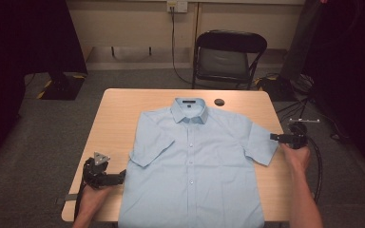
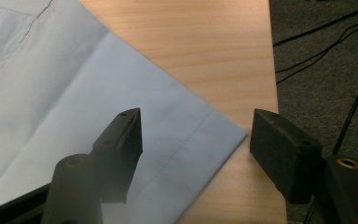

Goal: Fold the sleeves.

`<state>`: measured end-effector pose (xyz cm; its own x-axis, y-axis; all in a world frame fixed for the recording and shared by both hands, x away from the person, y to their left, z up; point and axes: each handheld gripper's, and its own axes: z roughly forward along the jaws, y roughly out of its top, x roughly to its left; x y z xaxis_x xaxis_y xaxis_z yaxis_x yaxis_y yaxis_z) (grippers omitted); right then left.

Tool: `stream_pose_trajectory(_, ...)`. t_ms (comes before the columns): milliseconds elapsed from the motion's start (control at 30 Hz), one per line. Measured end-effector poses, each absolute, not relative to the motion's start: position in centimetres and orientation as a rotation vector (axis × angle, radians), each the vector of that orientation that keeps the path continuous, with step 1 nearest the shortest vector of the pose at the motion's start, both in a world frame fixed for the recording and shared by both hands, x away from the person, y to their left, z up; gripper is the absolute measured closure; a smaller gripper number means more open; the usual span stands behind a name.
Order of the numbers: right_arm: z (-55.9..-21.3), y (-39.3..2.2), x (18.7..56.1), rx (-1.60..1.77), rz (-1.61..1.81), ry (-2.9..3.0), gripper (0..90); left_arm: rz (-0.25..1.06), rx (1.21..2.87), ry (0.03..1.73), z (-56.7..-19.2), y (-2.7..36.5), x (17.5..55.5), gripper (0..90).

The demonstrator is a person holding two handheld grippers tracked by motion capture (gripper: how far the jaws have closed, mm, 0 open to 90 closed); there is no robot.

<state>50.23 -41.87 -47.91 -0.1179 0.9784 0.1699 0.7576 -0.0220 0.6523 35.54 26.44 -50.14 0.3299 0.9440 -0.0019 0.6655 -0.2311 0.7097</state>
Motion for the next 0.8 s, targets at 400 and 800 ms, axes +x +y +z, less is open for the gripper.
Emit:
stream_pose_trajectory(400, -48.2, -40.8, 50.1, 1.735, 0.76, 1.926, 56.0, 0.584, 1.985, 1.407, -50.1, 26.4, 35.6, 0.9)
stream_pose_trajectory(800, -48.2, -39.4, 50.4, 1.699, 0.755, 1.942, 85.6, 0.584, 1.984, 1.406, -50.1, 26.4, 35.6, 1.0)
